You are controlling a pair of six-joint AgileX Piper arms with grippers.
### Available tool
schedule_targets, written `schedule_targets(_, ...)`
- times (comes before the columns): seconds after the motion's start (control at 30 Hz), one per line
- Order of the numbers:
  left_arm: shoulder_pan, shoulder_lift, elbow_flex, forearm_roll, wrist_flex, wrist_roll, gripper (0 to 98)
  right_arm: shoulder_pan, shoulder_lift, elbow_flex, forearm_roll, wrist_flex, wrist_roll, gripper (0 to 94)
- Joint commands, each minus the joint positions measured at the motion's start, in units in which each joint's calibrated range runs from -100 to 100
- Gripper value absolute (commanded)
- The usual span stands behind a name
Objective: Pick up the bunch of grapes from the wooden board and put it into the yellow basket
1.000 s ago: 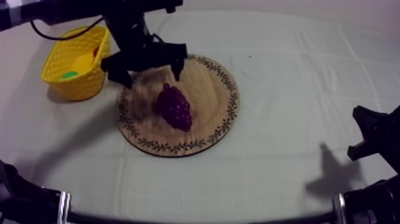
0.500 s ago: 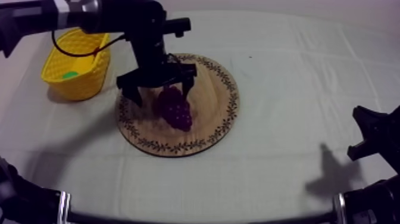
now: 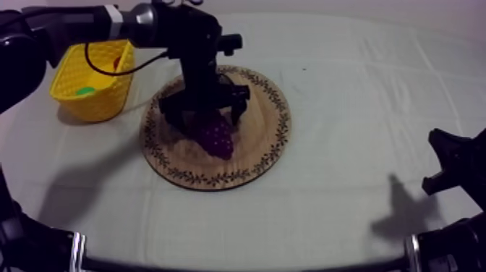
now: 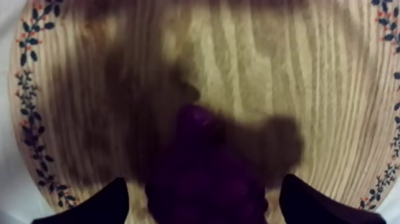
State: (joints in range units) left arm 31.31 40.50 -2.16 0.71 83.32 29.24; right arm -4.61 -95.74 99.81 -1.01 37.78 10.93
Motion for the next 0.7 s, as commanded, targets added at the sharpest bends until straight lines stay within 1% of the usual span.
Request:
schedule_targets(0.0, 0.0, 0.6, -0.2, 0.16, 0.0, -0.2, 92.4, 0.0, 0.0, 0.0, 0.0, 0.0, 0.0, 0.4)
schedule_targets(0.07, 0.0, 1.3, -0.3, 0.43, 0.0, -0.7, 90.6, 0.0, 0.0, 0.0, 0.0, 0.0, 0.0, 0.4)
schedule_targets(0.17, 0.0, 2.2, -0.3, 0.6, -0.3, -1.3, 85.6, 0.0, 0.0, 0.0, 0.0, 0.0, 0.0, 0.4)
schedule_targets(0.23, 0.0, 2.6, -0.3, 0.62, -0.5, -1.7, 78.6, 0.0, 0.0, 0.0, 0.0, 0.0, 0.0, 0.4)
schedule_targets(0.37, 0.0, 3.1, -0.9, 0.29, -0.8, -2.4, 60.9, 0.0, 0.0, 0.0, 0.0, 0.0, 0.0, 0.4)
schedule_targets(0.47, 0.0, 3.0, -1.1, 0.12, -0.8, -3.2, 51.7, 0.0, 0.0, 0.0, 0.0, 0.0, 0.0, 0.4)
schedule_targets(0.53, -0.1, 2.6, -0.7, 0.0, -0.9, -3.6, 48.2, 0.0, 0.0, 0.0, 0.0, 0.0, 0.0, 0.4)
schedule_targets(0.67, -0.4, 0.4, 0.4, -0.15, -0.8, -4.2, 44.8, 0.0, 0.0, 0.0, 0.0, 0.0, 0.0, 0.4)
